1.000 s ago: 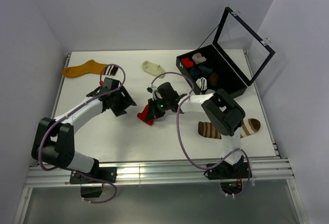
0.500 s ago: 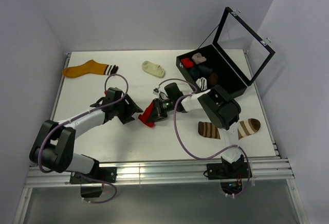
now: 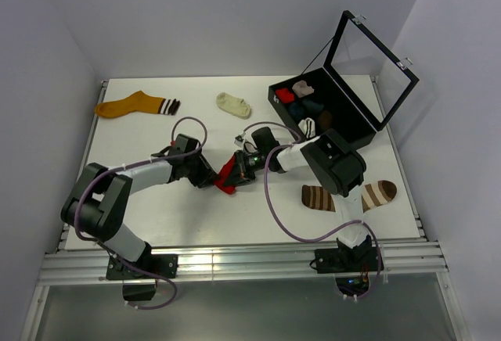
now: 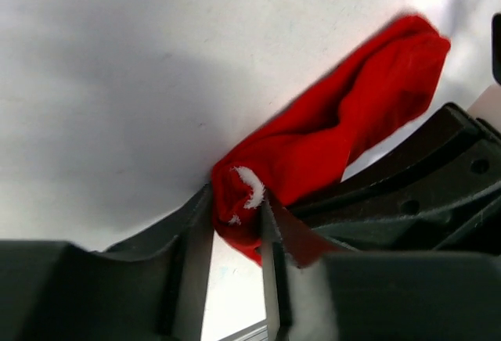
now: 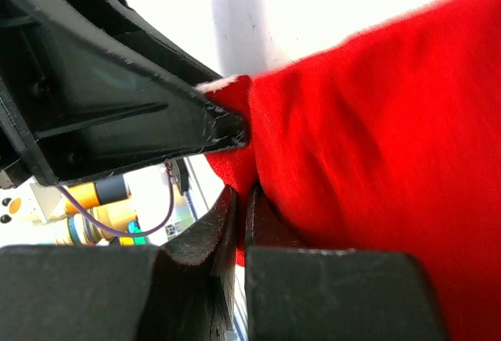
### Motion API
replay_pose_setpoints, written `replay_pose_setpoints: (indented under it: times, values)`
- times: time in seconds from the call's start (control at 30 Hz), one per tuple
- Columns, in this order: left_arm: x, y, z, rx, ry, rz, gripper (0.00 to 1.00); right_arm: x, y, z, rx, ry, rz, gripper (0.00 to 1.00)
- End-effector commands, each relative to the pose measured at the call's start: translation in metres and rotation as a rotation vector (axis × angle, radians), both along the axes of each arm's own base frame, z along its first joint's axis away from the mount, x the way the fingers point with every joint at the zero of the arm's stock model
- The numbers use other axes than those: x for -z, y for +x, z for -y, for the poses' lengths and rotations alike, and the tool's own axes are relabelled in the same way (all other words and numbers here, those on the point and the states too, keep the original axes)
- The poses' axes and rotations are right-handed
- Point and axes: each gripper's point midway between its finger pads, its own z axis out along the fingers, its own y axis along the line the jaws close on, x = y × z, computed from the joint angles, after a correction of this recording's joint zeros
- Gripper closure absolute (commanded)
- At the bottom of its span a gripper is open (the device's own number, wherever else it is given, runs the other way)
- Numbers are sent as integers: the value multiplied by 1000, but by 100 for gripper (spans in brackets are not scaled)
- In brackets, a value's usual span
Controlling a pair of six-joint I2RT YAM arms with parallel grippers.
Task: Roll the socks
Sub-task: Roll the sock at the center of the board.
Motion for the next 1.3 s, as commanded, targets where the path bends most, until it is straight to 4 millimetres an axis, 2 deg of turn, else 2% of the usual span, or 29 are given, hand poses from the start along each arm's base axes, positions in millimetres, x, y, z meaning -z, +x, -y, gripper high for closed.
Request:
replay_pose_setpoints:
  times: [0.0, 0.07, 0.1, 0.17, 0.2, 0.23, 0.27, 0.3, 0.33, 0.4, 0.43, 0.5, 0.53, 0.7, 0.73, 0.8, 0.9, 1.03, 1.07, 1.1, 1.27]
  values:
    - [3, 2, 0, 34, 63, -21, 73, 15, 1, 12, 28, -78, 31, 96]
    - [6, -1, -2, 56, 88, -46, 77, 4, 6, 12, 31, -75, 93, 91]
    - [2, 3, -1, 57, 95, -35, 79, 5, 9, 14, 44, -98, 118, 84]
    - [2, 3, -2, 67, 116, -41, 82, -8, 13, 15, 44, -103, 200, 76]
    - [-1, 4, -2, 71, 125, -46, 83, -6, 16, 19, 61, -145, 228, 69]
    - [-1, 5, -3, 75, 141, -45, 83, -17, 17, 18, 60, -147, 279, 66]
    - [-4, 9, -3, 76, 148, -41, 83, -17, 19, 20, 53, -173, 334, 62]
    - [-3, 7, -5, 93, 167, -55, 83, -16, 23, 25, 76, -226, 369, 61]
    - [-3, 8, -4, 100, 170, -61, 83, -25, 24, 24, 81, -239, 421, 60]
    - [-3, 9, -2, 116, 177, -75, 83, -27, 25, 29, 81, -294, 500, 57]
    - [-3, 10, -2, 121, 179, -78, 83, -36, 33, 33, 123, -332, 568, 56]
    - [-4, 13, -1, 124, 184, -77, 83, -38, 27, 32, 100, -376, 660, 53]
    - [-4, 11, -2, 125, 191, -89, 83, -46, 28, 31, 102, -385, 707, 53]
    - [-8, 17, 0, 129, 199, -91, 83, -53, 14, 12, 54, -489, 924, 50]
    - [-8, 18, 1, 131, 200, -93, 83, -55, 16, 9, 55, -510, 957, 50]
    - [-8, 19, 2, 135, 198, -99, 84, -48, 9, 3, 18, -550, 982, 50]
    - [-9, 21, 4, 137, 193, -97, 84, -39, 7, -7, -16, -594, 1027, 50]
    - [-11, 23, 4, 138, 198, -95, 83, -24, 8, -11, -41, -668, 1075, 51]
    - [-11, 23, 4, 138, 200, -95, 84, -21, 9, -11, -41, -684, 1081, 53]
    - [-10, 23, 4, 140, 202, -96, 83, -9, 8, -5, -59, -734, 1079, 53]
    - [-7, 20, 4, 154, 198, -106, 83, 9, 11, 7, -48, -818, 1088, 59]
